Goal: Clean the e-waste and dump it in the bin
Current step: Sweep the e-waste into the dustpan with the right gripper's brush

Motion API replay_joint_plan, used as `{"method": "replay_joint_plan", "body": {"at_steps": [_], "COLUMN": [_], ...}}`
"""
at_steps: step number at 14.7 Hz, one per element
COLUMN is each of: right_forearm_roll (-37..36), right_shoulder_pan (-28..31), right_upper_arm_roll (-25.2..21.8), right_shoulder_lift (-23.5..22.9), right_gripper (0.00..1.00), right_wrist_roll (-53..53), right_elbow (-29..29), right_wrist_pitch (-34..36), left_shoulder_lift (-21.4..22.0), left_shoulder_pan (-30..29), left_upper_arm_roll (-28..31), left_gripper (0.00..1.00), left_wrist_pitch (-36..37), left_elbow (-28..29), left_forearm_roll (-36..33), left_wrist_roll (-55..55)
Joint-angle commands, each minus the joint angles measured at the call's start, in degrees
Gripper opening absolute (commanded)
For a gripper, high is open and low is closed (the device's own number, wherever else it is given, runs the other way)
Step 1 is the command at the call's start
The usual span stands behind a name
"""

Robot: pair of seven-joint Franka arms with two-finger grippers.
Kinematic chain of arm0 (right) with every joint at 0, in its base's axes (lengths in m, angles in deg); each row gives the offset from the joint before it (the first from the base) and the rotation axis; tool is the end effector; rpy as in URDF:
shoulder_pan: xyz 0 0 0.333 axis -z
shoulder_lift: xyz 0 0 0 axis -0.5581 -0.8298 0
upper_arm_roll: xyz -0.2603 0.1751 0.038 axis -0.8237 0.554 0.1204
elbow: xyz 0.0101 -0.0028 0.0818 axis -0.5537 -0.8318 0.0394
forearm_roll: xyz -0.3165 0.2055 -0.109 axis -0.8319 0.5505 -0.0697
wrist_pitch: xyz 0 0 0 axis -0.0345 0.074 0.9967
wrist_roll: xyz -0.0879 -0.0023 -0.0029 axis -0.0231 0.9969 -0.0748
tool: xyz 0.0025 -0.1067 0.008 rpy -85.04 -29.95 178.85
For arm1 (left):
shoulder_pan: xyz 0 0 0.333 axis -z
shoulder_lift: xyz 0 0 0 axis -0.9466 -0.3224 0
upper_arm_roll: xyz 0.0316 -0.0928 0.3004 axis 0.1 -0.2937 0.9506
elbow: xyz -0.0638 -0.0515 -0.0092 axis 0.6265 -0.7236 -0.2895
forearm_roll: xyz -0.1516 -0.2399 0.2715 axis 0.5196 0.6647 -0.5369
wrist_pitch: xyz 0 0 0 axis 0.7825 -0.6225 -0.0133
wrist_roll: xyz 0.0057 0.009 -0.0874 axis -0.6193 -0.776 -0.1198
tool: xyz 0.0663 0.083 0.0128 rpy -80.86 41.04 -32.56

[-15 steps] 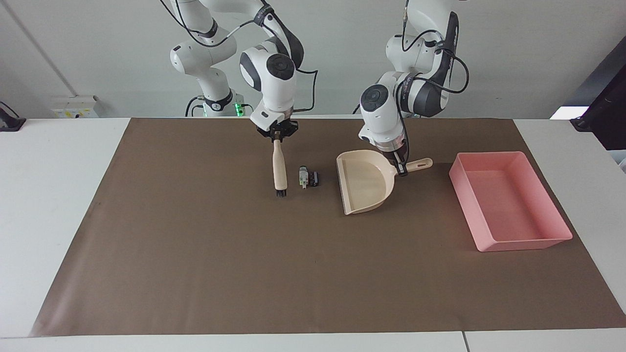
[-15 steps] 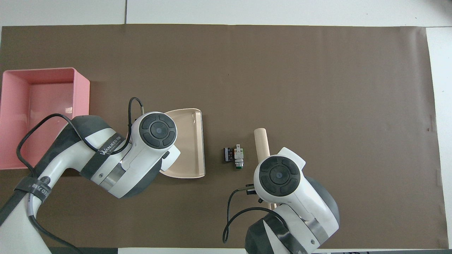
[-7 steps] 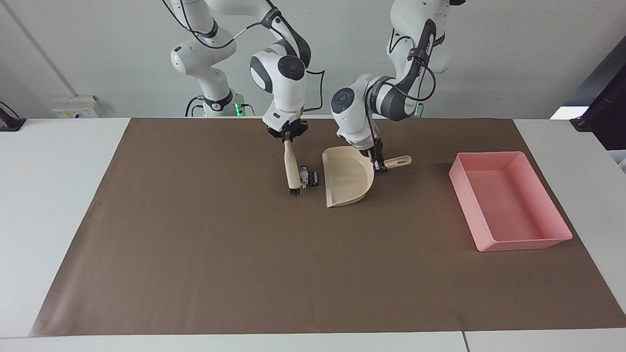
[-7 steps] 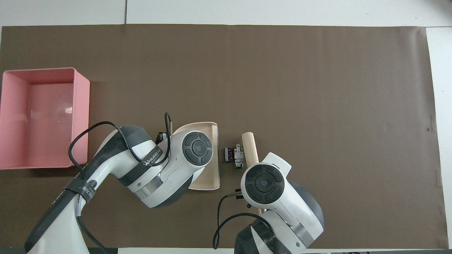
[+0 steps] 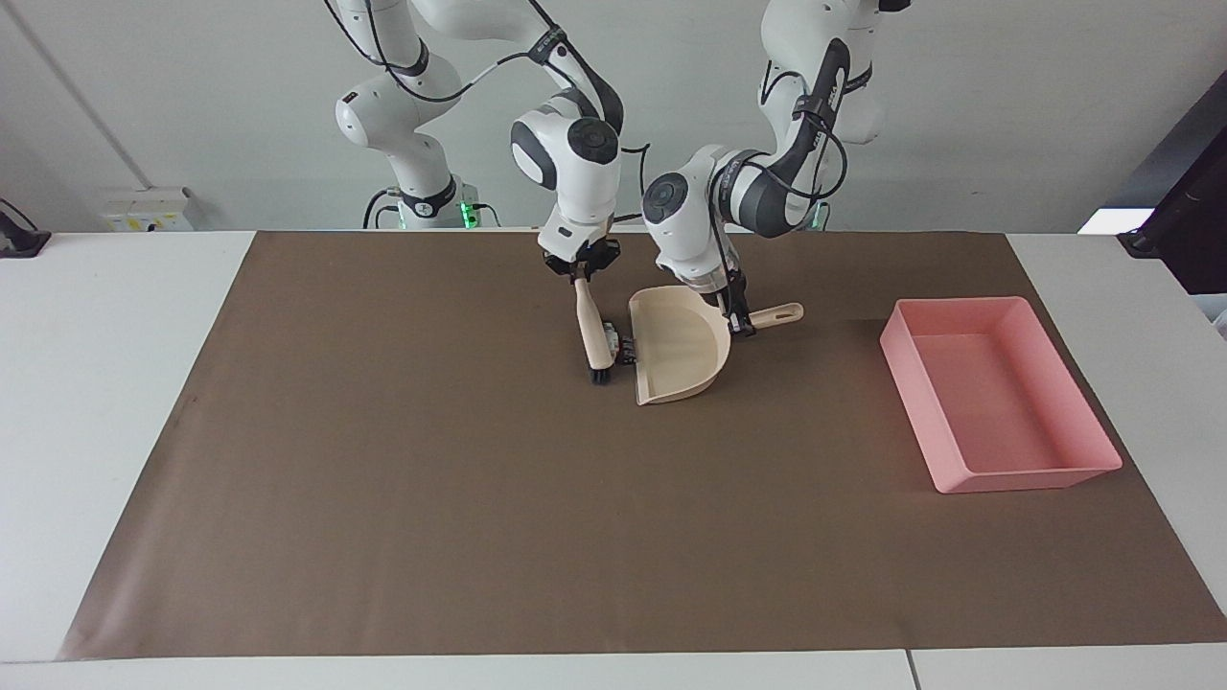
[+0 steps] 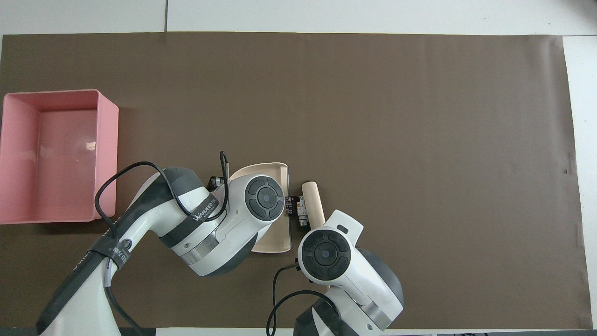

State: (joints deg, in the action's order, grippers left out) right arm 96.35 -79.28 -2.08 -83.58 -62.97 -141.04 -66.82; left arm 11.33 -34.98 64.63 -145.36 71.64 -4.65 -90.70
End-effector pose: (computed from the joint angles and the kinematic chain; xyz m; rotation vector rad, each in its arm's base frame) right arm 0.3473 0.3613 0.3419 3.0937 0.2878 -0.2758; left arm 0.4165 -0.3135 0.3416 -1.8827 1.9818 0.5200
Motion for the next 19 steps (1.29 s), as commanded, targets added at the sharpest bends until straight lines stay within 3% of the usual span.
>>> {"method": "replay_joint_plan", "body": {"at_steps": [1, 5, 12, 19], "right_forearm_roll": [7.59, 22.01, 21.51, 15.79], "right_shoulder_pan": [-0.96, -1.31, -1.66, 1.49], "right_upper_arm_roll": [0.15, 0.15, 0.07, -0.55], "right_shoulder_lift": [-2.22, -3.11, -2.50, 6.81], "right_gripper": [0.00, 0.00, 0.00, 0.00], "right_wrist_roll": [4.66, 13.98, 13.12, 2.23], "right_elbow": [3.72, 4.08, 4.70, 4.78], "right_wrist_pitch": [-0.68, -5.51, -4.64, 2.83], "left_shoulder_lift": [-0.20, 0.24, 1.03, 2.70], "left_shoulder_pan": [1.85, 1.32, -3.33, -6.15], "left_upper_arm_roll": [0.42, 0.33, 0.07, 0.07], "left_gripper": [0.00, 0.00, 0.00, 0.00], "left_wrist_pitch": [0.63, -0.51, -12.90, -15.54], "left_elbow": [0.21, 1.61, 4.77, 5.39], "left_forearm_roll": [-0.79, -0.71, -0.18, 4.21], "left_wrist_roll": [1.53, 1.71, 0.48, -7.95]}}
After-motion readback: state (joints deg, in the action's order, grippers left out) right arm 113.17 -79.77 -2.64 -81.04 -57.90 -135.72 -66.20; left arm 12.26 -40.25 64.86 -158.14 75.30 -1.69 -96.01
